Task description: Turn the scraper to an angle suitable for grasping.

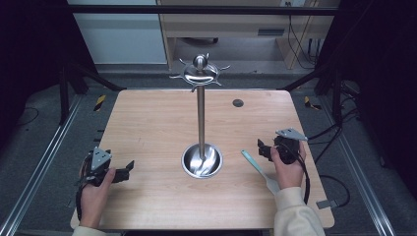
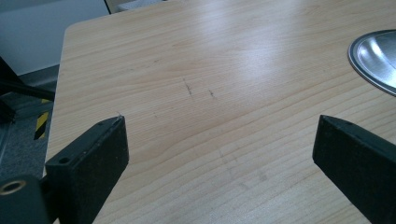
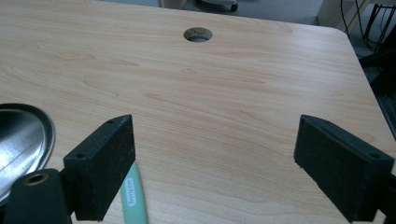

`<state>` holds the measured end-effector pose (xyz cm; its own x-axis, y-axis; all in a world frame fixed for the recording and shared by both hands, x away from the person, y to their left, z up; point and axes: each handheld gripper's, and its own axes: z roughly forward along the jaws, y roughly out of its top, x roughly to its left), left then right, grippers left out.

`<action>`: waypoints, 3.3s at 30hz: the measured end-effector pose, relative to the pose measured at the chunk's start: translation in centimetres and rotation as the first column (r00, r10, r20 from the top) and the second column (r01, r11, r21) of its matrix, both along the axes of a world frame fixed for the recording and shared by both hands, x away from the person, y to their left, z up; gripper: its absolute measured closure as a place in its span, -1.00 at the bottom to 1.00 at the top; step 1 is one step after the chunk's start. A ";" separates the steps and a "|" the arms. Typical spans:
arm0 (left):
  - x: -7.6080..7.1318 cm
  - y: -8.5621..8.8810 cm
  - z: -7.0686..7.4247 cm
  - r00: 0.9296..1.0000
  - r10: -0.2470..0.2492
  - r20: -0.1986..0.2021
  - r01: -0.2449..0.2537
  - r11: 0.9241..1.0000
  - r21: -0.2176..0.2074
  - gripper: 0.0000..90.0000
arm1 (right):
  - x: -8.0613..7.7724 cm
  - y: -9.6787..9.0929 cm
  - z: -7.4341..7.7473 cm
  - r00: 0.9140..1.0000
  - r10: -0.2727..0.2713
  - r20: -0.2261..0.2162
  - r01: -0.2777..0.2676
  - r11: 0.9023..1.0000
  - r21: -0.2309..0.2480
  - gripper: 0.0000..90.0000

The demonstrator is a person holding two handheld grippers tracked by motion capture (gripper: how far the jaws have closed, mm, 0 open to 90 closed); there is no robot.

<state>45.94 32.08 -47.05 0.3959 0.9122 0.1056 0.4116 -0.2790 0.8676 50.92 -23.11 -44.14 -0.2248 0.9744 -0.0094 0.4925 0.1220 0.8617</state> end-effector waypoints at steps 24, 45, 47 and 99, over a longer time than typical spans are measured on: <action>0.2 -0.8 -0.3 0.999 -0.042 -0.028 0.043 0.999 0.025 -0.94 | -0.5 4.0 0.6 0.985 0.172 -0.018 -0.173 0.981 -0.087 -0.47; 0.4 -1.5 -0.7 0.995 -0.077 -0.065 0.080 0.995 0.051 -0.94 | 0.9 8.0 -2.1 0.889 0.385 -0.249 -0.424 0.897 -0.125 0.85; 0.4 -1.6 -0.7 0.994 -0.081 -0.066 0.085 0.995 0.053 -0.94 | 1.2 7.9 -2.4 0.886 0.375 -0.272 -0.420 0.899 -0.128 0.93; 0.5 -1.9 -1.0 0.991 -0.102 -0.092 0.108 0.992 0.066 -0.94 | 2.8 5.3 -3.7 0.900 0.227 -0.371 -0.299 0.942 -0.149 1.00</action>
<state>46.45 30.15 -48.05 0.5000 0.8564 0.1287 0.4505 -0.3841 0.8060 53.75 -17.80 -47.85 -0.4970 0.8649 -0.0707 0.6789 0.4383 0.5891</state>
